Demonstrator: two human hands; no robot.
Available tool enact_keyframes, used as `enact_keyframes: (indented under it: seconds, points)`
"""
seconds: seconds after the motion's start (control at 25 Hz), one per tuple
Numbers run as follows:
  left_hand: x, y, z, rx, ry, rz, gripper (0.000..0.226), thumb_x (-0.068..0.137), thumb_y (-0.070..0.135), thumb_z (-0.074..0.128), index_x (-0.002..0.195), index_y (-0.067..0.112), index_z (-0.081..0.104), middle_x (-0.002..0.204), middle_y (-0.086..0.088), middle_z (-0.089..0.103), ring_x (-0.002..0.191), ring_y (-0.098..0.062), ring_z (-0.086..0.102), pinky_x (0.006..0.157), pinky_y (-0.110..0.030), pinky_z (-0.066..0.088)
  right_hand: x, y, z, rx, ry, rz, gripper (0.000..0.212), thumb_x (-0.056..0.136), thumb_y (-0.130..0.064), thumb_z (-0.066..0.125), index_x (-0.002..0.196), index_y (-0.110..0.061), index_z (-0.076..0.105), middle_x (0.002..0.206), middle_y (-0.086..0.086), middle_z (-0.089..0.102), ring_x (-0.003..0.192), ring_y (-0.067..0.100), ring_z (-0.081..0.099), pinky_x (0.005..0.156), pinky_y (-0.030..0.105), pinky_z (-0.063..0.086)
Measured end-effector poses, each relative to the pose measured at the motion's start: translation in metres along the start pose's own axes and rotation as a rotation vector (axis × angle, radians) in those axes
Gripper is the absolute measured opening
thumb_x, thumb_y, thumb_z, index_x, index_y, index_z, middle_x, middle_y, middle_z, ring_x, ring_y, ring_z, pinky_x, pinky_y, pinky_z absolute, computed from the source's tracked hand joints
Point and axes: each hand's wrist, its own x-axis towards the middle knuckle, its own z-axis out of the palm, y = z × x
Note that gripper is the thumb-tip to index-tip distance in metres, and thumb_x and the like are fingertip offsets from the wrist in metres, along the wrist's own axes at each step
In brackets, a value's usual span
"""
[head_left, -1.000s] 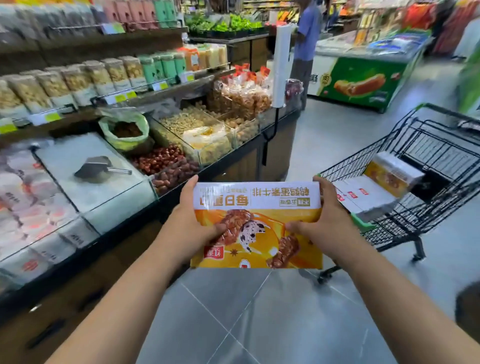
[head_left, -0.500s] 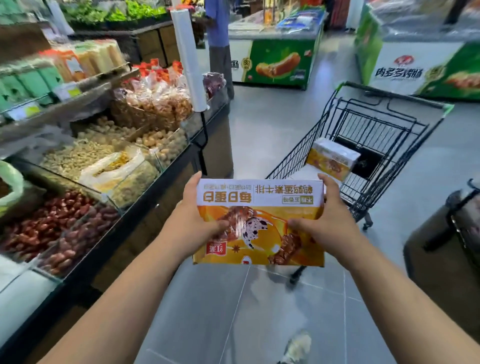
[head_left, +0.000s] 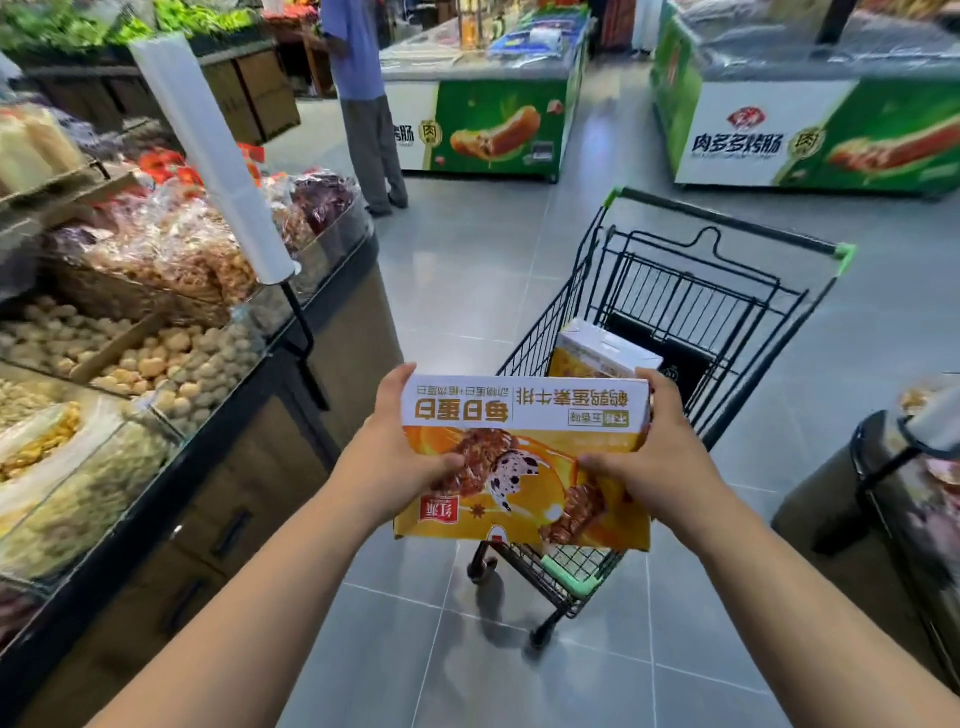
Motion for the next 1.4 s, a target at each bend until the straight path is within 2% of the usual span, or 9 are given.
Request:
enact_keyframes:
  seconds: [0.16, 0.32, 0.44, 0.64, 0.76, 0.88, 1.12, 1.28, 1.4]
  points:
    - [0.059, 0.018, 0.023, 0.047, -0.024, 0.060, 0.093, 0.074, 0.023, 0.082, 0.137, 0.038, 0.015, 0.115, 0.008, 0.059, 0.100, -0.015, 0.063, 0.093, -0.042, 0.053, 0.047, 0.021, -0.009, -0.013, 0.061, 0.072, 0.082, 0.064, -0.020, 0.087, 0.120, -0.036, 0.030, 0.106, -0.007, 0.063, 0.099, 0.016, 0.061, 0.084, 0.037, 0.053]
    - [0.125, 0.031, 0.046, 0.066, -0.064, 0.115, 0.085, 0.073, 0.022, 0.083, 0.133, 0.032, 0.023, 0.112, 0.004, 0.055, 0.098, -0.012, 0.057, 0.091, -0.030, 0.048, 0.094, 0.041, -0.016, -0.050, 0.130, 0.147, 0.084, 0.061, -0.027, 0.088, 0.121, -0.038, 0.031, 0.109, -0.005, 0.062, 0.098, 0.017, 0.062, 0.081, 0.043, 0.056]
    - [0.188, 0.032, 0.062, 0.098, -0.120, 0.101, 0.071, 0.070, 0.029, 0.085, 0.116, 0.031, 0.030, 0.105, -0.001, 0.064, 0.089, -0.016, 0.065, 0.083, -0.037, 0.055, 0.135, 0.052, -0.014, -0.136, 0.151, 0.203, 0.083, 0.058, -0.033, 0.088, 0.122, -0.041, 0.036, 0.113, -0.001, 0.059, 0.098, 0.018, 0.060, 0.083, 0.044, 0.056]
    - [0.295, 0.030, 0.083, 0.251, -0.248, 0.107, 0.061, 0.068, 0.035, 0.085, 0.106, 0.026, 0.038, 0.091, 0.003, 0.061, 0.080, -0.017, 0.061, 0.071, -0.034, 0.052, 0.196, 0.063, 0.006, -0.221, 0.188, 0.327, 0.067, 0.069, -0.029, 0.083, 0.123, -0.030, 0.044, 0.113, 0.001, 0.052, 0.096, 0.017, 0.053, 0.078, 0.031, 0.048]
    - [0.350, 0.030, 0.099, 0.342, -0.339, 0.157, 0.054, 0.068, 0.035, 0.083, 0.102, 0.024, 0.042, 0.101, 0.001, 0.056, 0.086, -0.019, 0.054, 0.065, -0.031, 0.043, 0.228, 0.070, 0.024, -0.254, 0.219, 0.379, 0.055, 0.076, -0.024, 0.077, 0.120, -0.027, 0.045, 0.122, 0.002, 0.049, 0.098, 0.012, 0.044, 0.078, 0.024, 0.039]
    - [0.386, 0.025, 0.116, 0.344, -0.378, 0.214, 0.051, 0.069, 0.032, 0.081, 0.104, 0.024, 0.044, 0.108, -0.001, 0.054, 0.090, -0.021, 0.053, 0.069, -0.031, 0.044, 0.255, 0.080, 0.035, -0.234, 0.245, 0.432, 0.052, 0.078, -0.018, 0.072, 0.123, -0.026, 0.045, 0.127, 0.004, 0.048, 0.099, 0.012, 0.039, 0.079, 0.023, 0.036]
    - [0.445, 0.008, 0.173, 0.328, -0.522, 0.250, 0.065, 0.069, 0.028, 0.080, 0.123, 0.029, 0.044, 0.118, -0.009, 0.053, 0.096, -0.024, 0.057, 0.081, -0.035, 0.054, 0.305, 0.118, 0.045, -0.309, 0.170, 0.564, 0.056, 0.080, -0.015, 0.072, 0.125, -0.028, 0.042, 0.130, 0.010, 0.044, 0.087, 0.016, 0.048, 0.074, 0.024, 0.044]
    - [0.463, -0.011, 0.205, 0.294, -0.626, 0.169, 0.079, 0.070, 0.027, 0.080, 0.137, 0.027, 0.039, 0.128, -0.009, 0.048, 0.100, -0.022, 0.055, 0.073, -0.025, 0.047, 0.323, 0.147, 0.053, -0.292, 0.042, 0.617, 0.066, 0.078, -0.020, 0.075, 0.134, -0.023, 0.039, 0.133, 0.010, 0.043, 0.101, 0.021, 0.052, 0.081, 0.029, 0.051]
    - [0.476, -0.023, 0.221, 0.274, -0.656, 0.141, 0.077, 0.073, 0.026, 0.078, 0.140, 0.026, 0.039, 0.130, -0.009, 0.046, 0.101, -0.021, 0.055, 0.069, -0.021, 0.044, 0.331, 0.162, 0.058, -0.197, -0.039, 0.653, 0.074, 0.080, -0.023, 0.075, 0.142, -0.016, 0.034, 0.141, 0.010, 0.039, 0.108, 0.023, 0.052, 0.072, 0.020, 0.046]
